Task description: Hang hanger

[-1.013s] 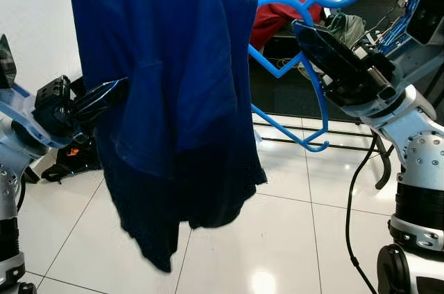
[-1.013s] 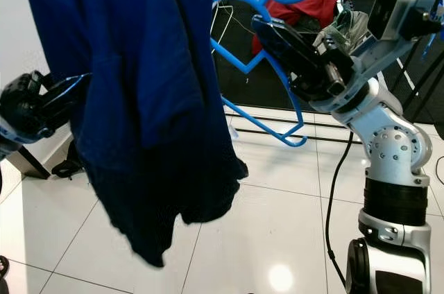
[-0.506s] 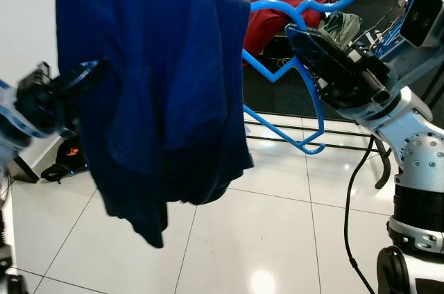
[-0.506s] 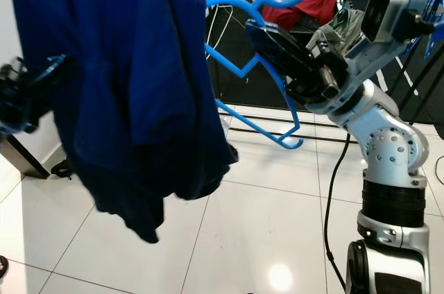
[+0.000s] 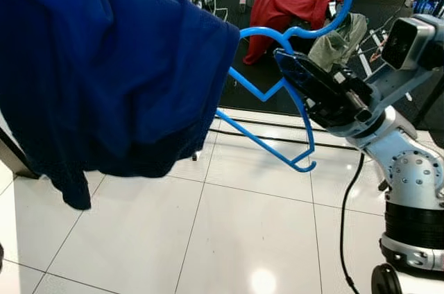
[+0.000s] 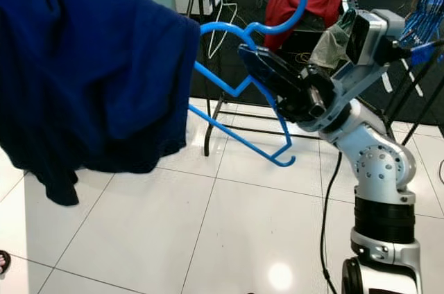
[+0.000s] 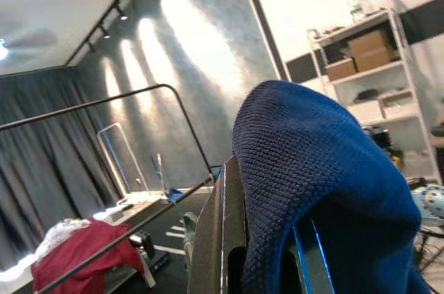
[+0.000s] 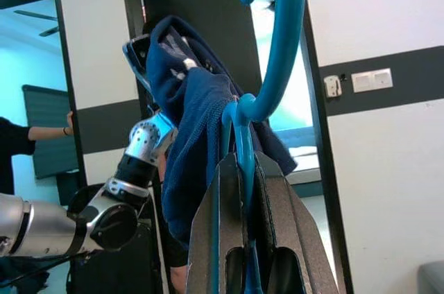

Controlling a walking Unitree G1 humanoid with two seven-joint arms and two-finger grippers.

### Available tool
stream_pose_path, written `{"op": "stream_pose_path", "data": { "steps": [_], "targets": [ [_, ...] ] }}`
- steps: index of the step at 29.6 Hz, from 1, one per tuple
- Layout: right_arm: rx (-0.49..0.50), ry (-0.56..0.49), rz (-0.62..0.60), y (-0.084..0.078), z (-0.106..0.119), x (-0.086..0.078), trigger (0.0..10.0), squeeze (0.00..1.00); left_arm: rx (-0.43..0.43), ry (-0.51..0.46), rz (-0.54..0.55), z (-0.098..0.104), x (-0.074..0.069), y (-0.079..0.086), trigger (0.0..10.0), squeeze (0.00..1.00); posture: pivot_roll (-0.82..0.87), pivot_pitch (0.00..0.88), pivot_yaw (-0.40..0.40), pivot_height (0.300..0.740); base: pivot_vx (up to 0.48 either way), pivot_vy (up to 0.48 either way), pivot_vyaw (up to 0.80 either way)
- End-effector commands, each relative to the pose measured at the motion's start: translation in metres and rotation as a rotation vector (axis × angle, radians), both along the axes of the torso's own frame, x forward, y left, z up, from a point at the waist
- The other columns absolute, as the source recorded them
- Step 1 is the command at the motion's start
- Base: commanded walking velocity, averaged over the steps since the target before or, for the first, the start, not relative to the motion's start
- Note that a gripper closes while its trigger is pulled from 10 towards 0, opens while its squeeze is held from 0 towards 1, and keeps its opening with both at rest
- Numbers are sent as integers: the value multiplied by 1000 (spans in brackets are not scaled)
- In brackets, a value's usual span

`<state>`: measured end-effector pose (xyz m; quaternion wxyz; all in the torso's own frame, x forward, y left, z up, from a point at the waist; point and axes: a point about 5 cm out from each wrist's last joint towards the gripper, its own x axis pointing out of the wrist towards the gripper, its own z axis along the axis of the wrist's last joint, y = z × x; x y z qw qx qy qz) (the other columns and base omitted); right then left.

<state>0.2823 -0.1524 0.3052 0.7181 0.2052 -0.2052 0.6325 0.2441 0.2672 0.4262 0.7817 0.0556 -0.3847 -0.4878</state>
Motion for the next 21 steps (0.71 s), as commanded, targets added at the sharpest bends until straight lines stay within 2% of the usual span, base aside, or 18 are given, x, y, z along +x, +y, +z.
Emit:
{"op": "stream_pose_path", "data": {
  "steps": [1,4,7,8,9,11,12,13,14,16,19,21],
  "targets": [
    [-14,-16,8,5,-1,-4,10000,0,53,-30,-37,8,-6,-8,0,0,2,73,25,740,0,0,0],
    [-22,-14,13,7,-3,-4,10000,0,62,-29,-44,9,-5,-10,0,0,2,73,25,740,0,0,0],
    [-201,-32,12,26,-23,-7,10000,0,57,-35,-50,13,-1,-13,0,0,0,70,28,740,0,0,0],
    [-201,-32,12,26,-23,-7,10000,0,57,-35,-50,13,-1,-13,0,0,0,70,28,740,0,0,0],
    [-260,-45,39,32,-30,-11,10000,0,45,-34,-40,16,2,-15,0,0,3,67,29,740,0,0,0],
    [-289,-54,62,37,-34,-15,10000,0,38,-31,-34,18,5,-16,0,0,7,64,31,740,0,0,0],
    [-289,-54,62,37,-34,-15,10000,0,38,-31,-34,18,5,-16,0,0,7,64,31,740,0,0,0],
    [-297,-71,120,41,-34,-22,10000,0,28,-8,4,20,13,-17,0,0,10,60,32,740,0,0,0],
    [-297,-71,120,41,-34,-22,10000,0,28,-8,4,20,13,-17,0,0,10,60,32,740,0,0,0],
    [-276,-96,151,42,-28,-27,10000,0,22,32,46,19,22,-16,0,0,9,58,37,740,0,0,0],
    [-263,-111,161,42,-25,-29,10000,0,20,50,64,18,26,-15,0,0,9,58,37,740,0,0,0],
    [-224,-142,178,41,-15,-32,10000,0,15,98,98,11,37,-17,0,0,7,58,38,740,0,0,0]
  ]
}}
